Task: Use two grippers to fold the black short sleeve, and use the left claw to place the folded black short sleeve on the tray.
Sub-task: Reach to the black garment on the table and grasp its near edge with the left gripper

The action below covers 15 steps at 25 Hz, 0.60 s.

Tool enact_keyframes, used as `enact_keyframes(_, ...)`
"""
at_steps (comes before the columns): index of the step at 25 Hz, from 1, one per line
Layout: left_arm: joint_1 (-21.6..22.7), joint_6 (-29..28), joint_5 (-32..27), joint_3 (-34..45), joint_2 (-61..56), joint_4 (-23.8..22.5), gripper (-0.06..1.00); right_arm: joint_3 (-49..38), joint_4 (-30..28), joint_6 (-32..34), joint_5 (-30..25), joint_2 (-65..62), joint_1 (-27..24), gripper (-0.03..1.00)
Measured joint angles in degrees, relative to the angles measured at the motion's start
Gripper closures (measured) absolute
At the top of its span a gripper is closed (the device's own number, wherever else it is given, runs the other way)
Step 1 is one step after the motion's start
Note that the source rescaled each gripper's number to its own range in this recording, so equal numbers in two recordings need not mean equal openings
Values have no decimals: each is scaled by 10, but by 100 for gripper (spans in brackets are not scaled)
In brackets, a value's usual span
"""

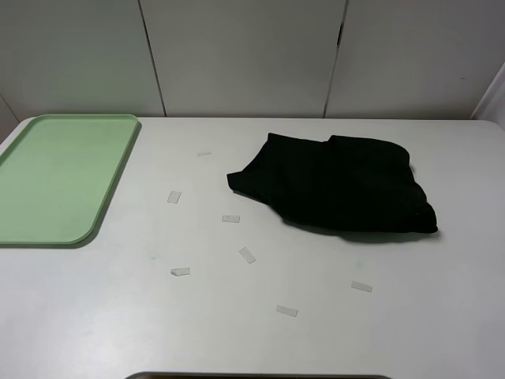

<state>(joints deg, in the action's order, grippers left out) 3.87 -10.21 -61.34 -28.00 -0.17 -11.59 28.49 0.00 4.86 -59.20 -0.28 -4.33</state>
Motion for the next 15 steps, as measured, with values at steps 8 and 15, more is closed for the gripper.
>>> enact_keyframes(8, 0, 0, 0, 0, 0, -2, -4, 0, 0, 0, 0, 0, 0, -3)
enact_keyframes(15, 0, 0, -1, 0, 0, -2, -5, 0, 0, 0, 0, 0, 0, -3)
